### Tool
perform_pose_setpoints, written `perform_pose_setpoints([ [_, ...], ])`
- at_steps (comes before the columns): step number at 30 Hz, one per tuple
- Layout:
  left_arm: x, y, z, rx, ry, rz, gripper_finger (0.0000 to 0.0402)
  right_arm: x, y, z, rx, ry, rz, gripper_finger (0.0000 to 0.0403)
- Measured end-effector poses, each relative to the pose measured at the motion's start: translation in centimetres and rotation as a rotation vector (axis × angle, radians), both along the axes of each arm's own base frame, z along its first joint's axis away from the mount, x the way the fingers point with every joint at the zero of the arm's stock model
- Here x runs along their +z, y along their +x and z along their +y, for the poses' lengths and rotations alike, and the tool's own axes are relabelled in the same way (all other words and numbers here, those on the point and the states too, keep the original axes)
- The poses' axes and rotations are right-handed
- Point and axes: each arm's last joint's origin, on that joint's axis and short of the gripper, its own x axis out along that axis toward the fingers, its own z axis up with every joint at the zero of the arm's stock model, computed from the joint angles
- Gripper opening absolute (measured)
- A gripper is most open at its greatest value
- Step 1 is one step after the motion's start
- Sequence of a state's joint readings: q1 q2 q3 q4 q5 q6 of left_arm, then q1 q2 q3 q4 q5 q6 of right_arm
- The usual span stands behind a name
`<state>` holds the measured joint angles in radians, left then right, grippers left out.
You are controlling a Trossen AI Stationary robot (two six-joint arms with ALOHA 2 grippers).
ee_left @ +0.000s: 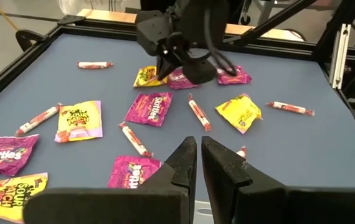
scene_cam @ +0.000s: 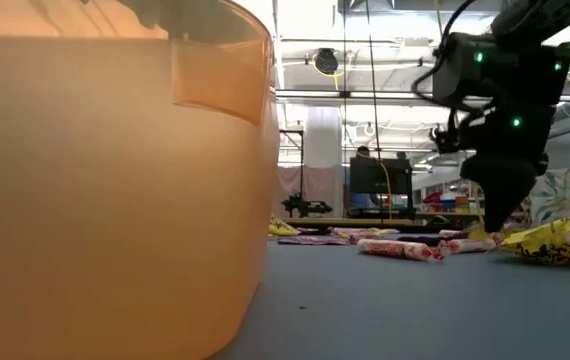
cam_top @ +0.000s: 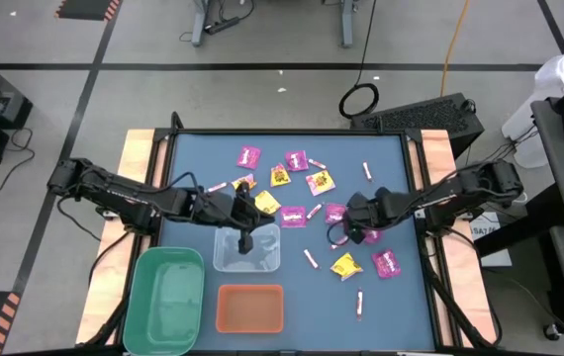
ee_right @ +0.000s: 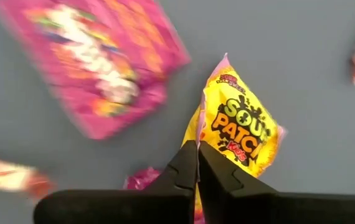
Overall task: Sort candy
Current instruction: Put the yellow candy into the transparent bin
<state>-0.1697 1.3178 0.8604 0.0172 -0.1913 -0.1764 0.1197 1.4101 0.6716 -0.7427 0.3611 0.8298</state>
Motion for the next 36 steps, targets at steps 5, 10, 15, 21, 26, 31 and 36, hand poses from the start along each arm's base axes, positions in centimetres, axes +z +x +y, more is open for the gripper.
perform_pose_setpoints([
  [5,0.1,0.0,-0.2,-0.008,0.006,-0.011,0.0031,2.6,1.8,1.9,0.114,-0.06,-0.101,0.0001],
  [10,0.3,0.5,-0.3,-0.013,0.053,-0.053,0.0031,6.2,3.2,4.2,0.29,-0.149,-0.239,0.0],
  [15,-0.6,1.3,-1.0,-0.047,0.089,-0.056,0.0032,8.5,4.7,6.8,0.5,-0.229,-0.428,0.0],
  [21,-1.5,1.8,-2.3,-0.107,0.094,-0.054,0.0067,9.8,5.5,9.1,0.668,-0.267,-0.586,0.0],
  [26,-1.1,1.8,-3.1,-0.143,0.125,-0.096,0.0153,10.2,5.6,9.7,0.684,-0.267,-0.643,0.0],
  [31,-0.7,2.2,-4.4,-0.198,0.3,-0.2,0.0236,10.2,5.8,9.8,0.681,-0.268,-0.662,0.0],
  [36,-1.6,3.1,-4.6,-0.216,0.423,-0.217,0.0263,10.0,5.9,10.0,0.686,-0.268,-0.656,0.0],
])
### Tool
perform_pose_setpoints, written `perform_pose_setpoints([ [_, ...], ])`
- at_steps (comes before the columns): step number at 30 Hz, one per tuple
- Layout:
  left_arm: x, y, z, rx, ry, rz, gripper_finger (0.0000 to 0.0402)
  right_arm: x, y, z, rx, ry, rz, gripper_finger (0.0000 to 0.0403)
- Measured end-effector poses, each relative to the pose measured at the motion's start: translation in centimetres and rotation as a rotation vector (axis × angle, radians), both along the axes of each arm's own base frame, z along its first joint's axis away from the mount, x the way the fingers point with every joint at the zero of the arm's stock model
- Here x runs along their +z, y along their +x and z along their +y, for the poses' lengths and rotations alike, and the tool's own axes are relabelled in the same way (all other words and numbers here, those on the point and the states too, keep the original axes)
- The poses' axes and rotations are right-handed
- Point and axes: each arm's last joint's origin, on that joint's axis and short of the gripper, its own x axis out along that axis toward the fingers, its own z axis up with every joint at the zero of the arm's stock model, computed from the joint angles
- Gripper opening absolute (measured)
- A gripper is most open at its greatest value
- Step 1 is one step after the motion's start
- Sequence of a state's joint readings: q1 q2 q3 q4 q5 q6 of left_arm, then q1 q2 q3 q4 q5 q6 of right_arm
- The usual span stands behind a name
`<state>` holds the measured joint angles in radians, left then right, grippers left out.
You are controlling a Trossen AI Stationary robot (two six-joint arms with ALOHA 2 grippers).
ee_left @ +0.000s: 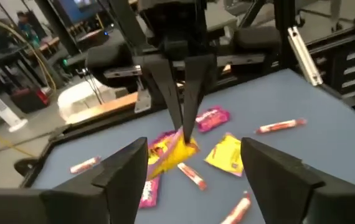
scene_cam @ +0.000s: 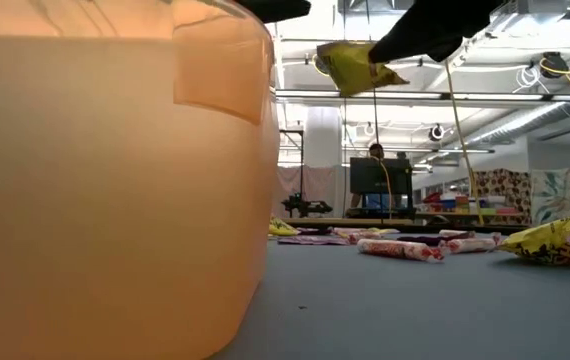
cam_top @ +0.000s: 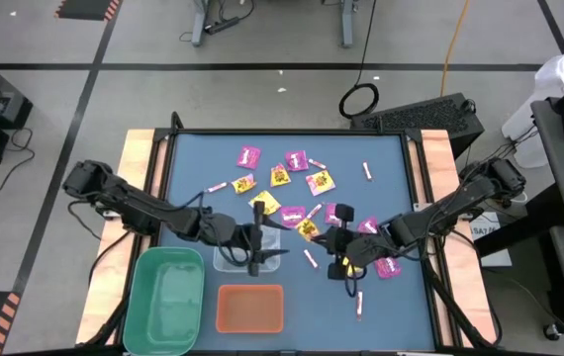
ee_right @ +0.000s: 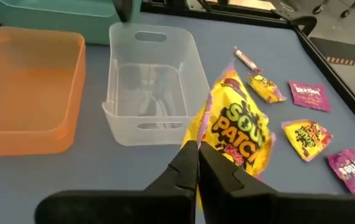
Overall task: Sort candy
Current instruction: Put the yellow candy into the transparent bin
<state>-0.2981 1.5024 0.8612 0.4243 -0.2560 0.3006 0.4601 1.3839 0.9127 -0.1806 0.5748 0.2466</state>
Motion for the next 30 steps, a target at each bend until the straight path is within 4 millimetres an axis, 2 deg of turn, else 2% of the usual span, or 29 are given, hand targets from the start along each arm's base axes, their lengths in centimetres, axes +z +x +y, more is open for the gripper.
perform_pose_setpoints([
  [11,-2.5,2.1,1.1,0.002,0.092,-0.008,0.0264,0.0,0.0,0.1,0.01,-0.002,-0.006,0.0],
  [15,-2.7,2.2,1.5,-0.025,0.099,0.006,0.0247,0.1,0.0,0.1,0.019,-0.015,-0.005,0.0],
  [21,-2.6,2.4,2.1,-0.027,0.105,-0.001,0.019,0.1,0.1,0.1,0.02,-0.015,-0.006,0.0],
  [30,-2.6,2.5,2.6,-0.09,0.086,0.0,0.0076,0.1,0.1,0.1,0.02,-0.015,-0.006,0.0],
])
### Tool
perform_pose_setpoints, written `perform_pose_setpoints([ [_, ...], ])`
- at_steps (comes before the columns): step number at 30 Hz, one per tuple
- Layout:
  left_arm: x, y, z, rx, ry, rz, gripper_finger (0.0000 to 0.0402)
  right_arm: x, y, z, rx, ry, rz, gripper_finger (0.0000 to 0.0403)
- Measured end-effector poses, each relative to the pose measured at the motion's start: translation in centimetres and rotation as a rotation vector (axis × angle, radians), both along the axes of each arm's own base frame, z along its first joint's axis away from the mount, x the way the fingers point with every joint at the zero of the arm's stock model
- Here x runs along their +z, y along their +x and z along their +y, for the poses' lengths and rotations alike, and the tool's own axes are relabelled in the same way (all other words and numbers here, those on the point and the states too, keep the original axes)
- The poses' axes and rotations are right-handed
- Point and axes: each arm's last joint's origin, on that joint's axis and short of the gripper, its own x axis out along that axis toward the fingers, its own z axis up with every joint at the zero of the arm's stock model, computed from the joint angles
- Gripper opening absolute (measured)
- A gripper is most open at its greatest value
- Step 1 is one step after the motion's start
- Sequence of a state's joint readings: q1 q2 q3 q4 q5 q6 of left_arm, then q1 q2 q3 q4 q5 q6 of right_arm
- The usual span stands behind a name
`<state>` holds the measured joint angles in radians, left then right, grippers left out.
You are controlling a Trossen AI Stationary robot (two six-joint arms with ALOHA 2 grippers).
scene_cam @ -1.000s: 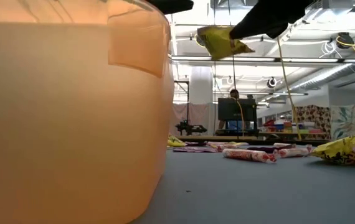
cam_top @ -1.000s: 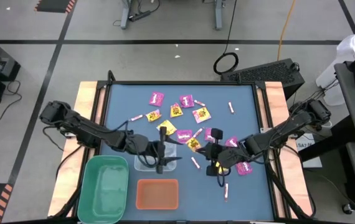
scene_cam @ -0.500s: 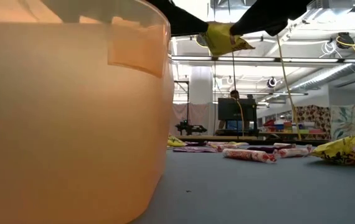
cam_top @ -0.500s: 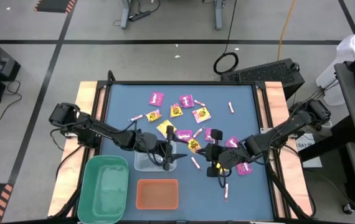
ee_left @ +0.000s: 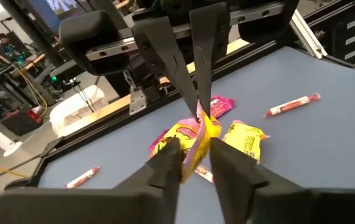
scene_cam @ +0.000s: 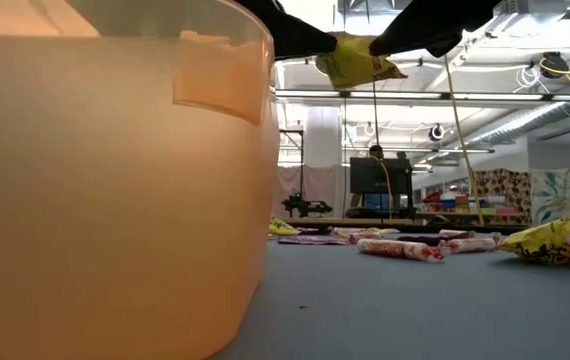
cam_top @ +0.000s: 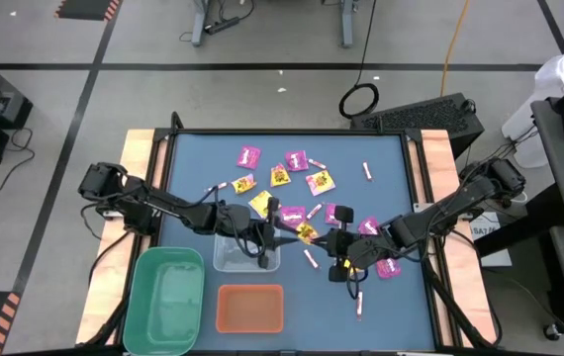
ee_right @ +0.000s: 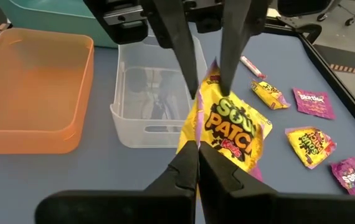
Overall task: Sort candy
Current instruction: Put the yellow candy into the transparent bin
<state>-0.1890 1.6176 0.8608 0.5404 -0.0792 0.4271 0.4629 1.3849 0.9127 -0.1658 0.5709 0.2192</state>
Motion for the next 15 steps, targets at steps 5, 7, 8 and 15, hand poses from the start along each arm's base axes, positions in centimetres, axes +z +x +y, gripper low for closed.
perform_pose_setpoints([
  [5,-0.1,0.0,0.0,0.0,-0.002,0.006,0.001,0.0,0.0,0.0,-0.005,0.003,-0.002,0.0],
  [7,-0.1,0.0,0.0,0.005,-0.026,0.01,0.0011,0.0,-0.1,0.1,-0.001,0.005,-0.001,0.0001],
  [8,-0.1,0.0,0.0,0.011,-0.05,0.013,0.0013,0.0,-0.1,0.2,-0.003,0.009,0.001,0.0004],
  [15,1.0,-0.8,-0.8,0.04,-0.297,0.037,0.0016,-0.2,-0.6,0.7,-0.062,0.018,-0.007,0.0061],
])
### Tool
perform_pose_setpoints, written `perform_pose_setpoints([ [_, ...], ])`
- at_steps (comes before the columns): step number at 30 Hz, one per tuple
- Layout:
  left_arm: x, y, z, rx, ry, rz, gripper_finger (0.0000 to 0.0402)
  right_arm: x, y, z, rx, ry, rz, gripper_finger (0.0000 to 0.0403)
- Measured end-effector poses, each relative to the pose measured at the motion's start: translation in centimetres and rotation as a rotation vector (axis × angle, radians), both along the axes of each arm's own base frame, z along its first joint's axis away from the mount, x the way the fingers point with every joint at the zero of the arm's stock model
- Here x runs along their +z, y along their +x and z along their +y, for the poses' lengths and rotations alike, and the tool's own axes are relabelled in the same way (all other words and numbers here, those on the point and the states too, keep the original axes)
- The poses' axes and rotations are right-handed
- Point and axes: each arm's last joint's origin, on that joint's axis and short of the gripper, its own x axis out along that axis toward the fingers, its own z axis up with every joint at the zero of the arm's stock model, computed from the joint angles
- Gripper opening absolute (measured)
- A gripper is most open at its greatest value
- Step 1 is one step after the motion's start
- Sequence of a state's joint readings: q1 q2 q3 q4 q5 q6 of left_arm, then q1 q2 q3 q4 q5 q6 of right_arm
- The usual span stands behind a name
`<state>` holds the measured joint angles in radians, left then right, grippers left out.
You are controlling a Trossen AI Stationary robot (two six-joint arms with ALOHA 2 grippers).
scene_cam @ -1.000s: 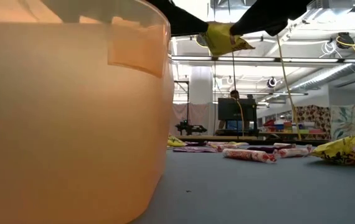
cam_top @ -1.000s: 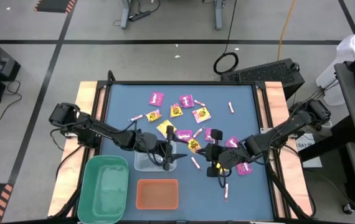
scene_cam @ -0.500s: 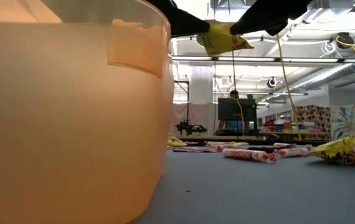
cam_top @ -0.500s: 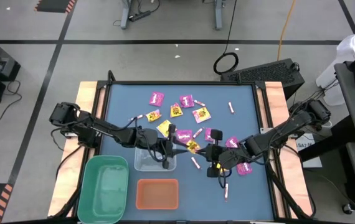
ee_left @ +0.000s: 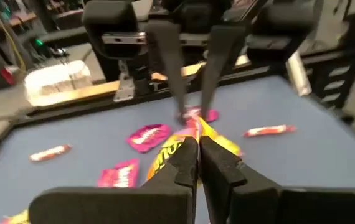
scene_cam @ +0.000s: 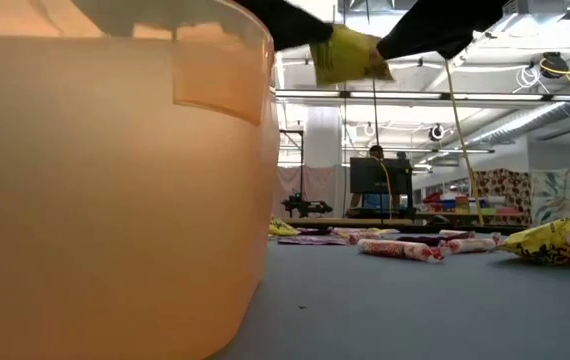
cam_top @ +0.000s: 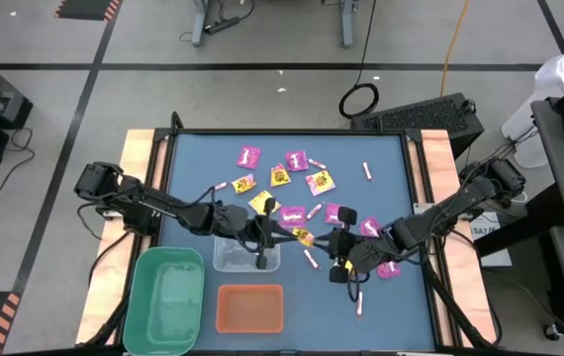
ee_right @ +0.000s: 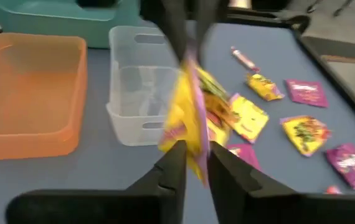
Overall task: Sort candy
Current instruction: Put the yellow candy into the transparent bin
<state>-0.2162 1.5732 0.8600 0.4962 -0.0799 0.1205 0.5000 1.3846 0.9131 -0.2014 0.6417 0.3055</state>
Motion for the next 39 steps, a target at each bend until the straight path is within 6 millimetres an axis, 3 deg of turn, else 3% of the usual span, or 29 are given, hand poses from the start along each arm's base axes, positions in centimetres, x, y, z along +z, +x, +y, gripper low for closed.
perform_pose_setpoints([
  [9,3.6,-3.3,-1.3,0.149,-0.21,0.011,0.0016,-0.9,-0.6,-0.4,-0.136,-0.014,0.002,0.0116],
  [19,7.7,-6.5,-3.1,0.214,-0.28,-0.17,0.0017,-4.2,-2.0,-0.8,-0.182,0.043,0.046,0.0118],
  [27,8.9,-6.8,-3.5,0.225,-0.343,-0.282,0.0017,-5.1,-2.8,-0.2,-0.15,0.129,0.086,0.0118],
  [32,8.9,-7.0,-3.9,0.204,-0.281,-0.278,0.0017,-5.0,-2.9,0.1,-0.136,0.132,0.082,0.0118],
  [39,8.9,-7.4,-4.9,0.1,0.064,-0.298,0.0017,-5.0,-2.8,0.1,-0.125,0.106,0.085,0.0118],
])
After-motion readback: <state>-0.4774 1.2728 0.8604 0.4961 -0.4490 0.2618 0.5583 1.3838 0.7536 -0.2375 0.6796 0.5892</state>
